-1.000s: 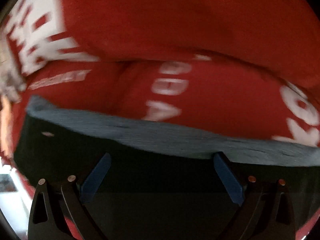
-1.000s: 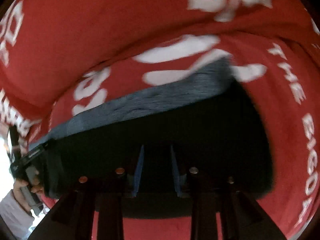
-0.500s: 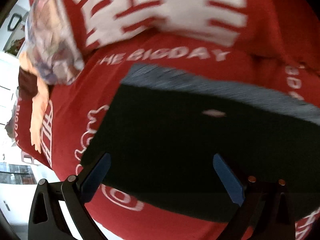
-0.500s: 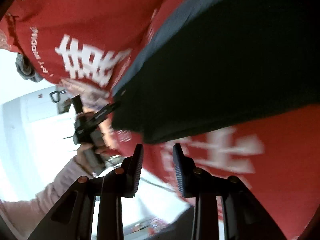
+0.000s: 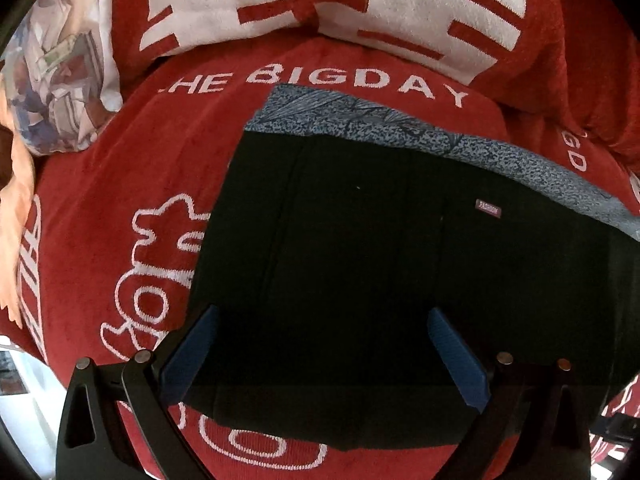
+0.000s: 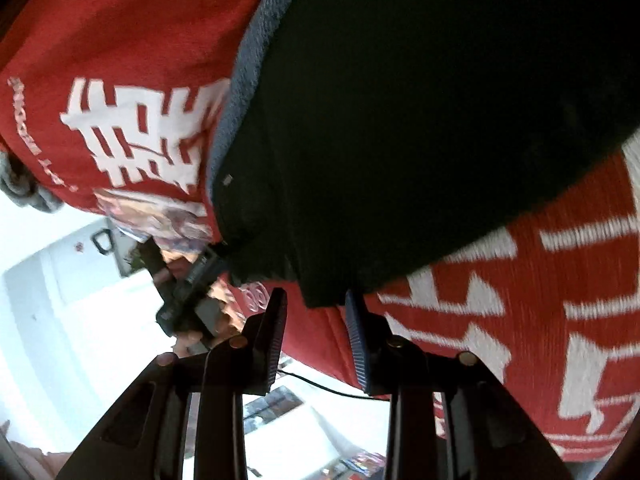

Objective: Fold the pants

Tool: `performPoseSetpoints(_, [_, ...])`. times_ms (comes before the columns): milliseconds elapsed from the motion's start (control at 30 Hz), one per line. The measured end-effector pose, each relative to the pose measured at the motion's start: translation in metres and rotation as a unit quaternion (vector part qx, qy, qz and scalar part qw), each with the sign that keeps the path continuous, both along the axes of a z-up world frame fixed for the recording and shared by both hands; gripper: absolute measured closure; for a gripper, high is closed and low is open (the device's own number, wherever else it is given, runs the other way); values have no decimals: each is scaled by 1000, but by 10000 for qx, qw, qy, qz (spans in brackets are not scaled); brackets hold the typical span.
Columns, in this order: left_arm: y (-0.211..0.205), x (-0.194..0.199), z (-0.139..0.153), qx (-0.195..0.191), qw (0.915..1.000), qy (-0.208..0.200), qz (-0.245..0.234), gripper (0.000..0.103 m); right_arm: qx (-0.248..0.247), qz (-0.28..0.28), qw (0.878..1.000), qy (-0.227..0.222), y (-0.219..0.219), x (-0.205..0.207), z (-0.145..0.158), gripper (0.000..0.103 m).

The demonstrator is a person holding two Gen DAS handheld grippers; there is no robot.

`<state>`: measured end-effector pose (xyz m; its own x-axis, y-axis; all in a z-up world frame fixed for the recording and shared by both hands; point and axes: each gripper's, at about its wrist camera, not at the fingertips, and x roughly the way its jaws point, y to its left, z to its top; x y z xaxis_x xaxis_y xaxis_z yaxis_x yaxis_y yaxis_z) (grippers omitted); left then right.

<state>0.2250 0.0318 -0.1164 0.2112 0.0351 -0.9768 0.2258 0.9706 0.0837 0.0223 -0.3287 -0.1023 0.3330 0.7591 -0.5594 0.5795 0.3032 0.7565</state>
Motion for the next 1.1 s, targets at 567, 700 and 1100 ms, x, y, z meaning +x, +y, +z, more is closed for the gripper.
performPoseSetpoints(567, [8, -6, 12, 42, 9999, -64, 73, 0, -703, 80, 9960, 542, 11, 5, 0, 98])
performPoseSetpoints(700, [18, -12, 36, -322, 9990, -267, 139, 0, -1120, 1250, 9858, 8, 23, 41, 46, 89])
performPoseSetpoints(1100, [28, -27, 5, -337, 9982, -487, 118, 0, -2500, 4291, 8487, -1818, 202, 315, 64, 60])
